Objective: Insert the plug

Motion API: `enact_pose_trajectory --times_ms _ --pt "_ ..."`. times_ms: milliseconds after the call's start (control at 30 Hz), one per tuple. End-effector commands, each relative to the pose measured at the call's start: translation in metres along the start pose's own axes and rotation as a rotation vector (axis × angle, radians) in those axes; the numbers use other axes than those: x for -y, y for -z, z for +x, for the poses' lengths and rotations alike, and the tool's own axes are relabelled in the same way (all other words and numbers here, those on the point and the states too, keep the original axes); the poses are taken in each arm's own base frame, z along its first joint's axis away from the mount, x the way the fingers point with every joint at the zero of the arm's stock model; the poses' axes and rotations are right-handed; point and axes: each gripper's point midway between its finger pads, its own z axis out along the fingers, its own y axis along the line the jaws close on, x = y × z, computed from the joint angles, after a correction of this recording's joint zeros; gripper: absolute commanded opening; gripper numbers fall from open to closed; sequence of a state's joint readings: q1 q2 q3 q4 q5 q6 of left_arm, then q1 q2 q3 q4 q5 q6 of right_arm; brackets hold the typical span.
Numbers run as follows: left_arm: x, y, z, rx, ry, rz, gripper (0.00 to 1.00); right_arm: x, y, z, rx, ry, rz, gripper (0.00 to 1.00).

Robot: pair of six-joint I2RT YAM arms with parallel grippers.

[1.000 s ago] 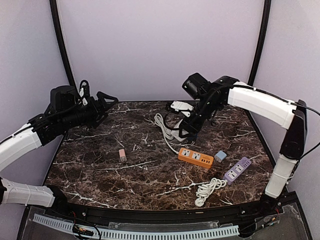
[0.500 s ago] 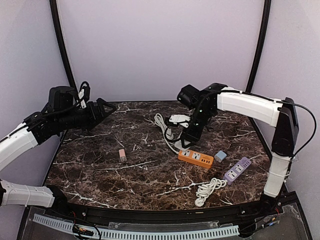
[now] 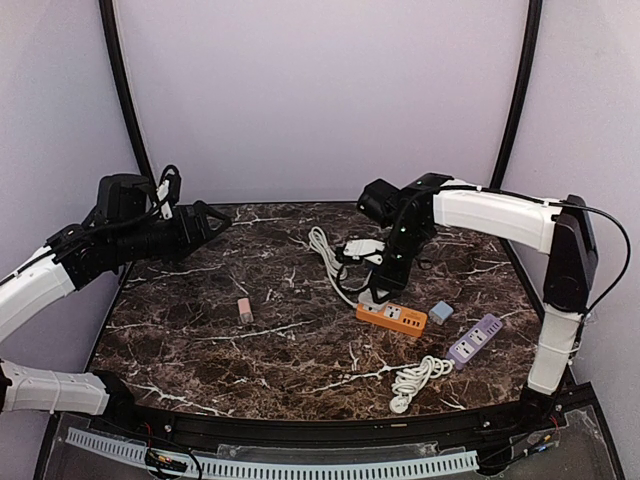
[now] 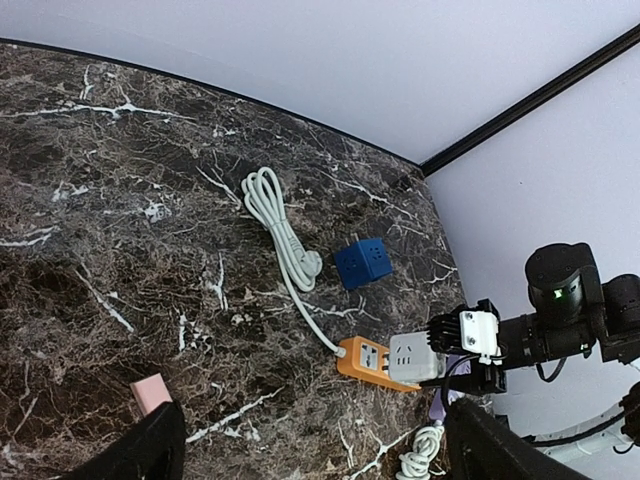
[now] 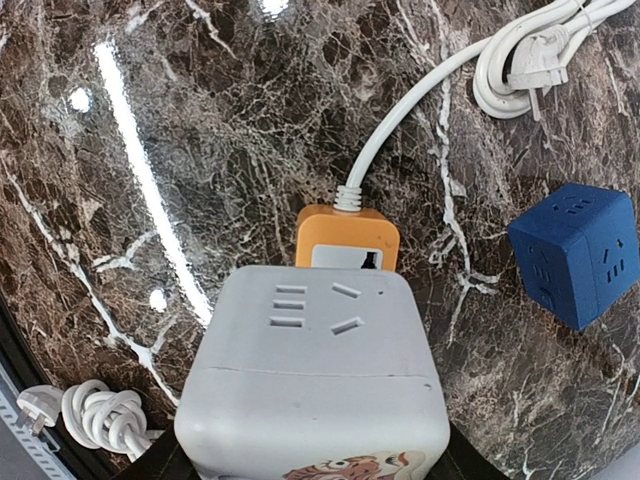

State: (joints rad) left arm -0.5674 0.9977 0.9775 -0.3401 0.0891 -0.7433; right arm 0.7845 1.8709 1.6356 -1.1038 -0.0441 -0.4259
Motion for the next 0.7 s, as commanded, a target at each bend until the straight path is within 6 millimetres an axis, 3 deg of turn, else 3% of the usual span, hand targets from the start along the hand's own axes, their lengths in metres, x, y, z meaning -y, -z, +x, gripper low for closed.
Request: enact_pose_trajectory --times_ms 0,667 --pt "-0.006 0.004 0.005 -0.007 -0.018 -0.009 0.91 0.008 0.004 0.006 0.006 -0.006 0.012 0.0" --pt "-0.004 -0.012 0.001 -0.018 -0.059 -0.017 0.9 0.016 -0.005 0.009 -0.007 0.011 0.041 0.0"
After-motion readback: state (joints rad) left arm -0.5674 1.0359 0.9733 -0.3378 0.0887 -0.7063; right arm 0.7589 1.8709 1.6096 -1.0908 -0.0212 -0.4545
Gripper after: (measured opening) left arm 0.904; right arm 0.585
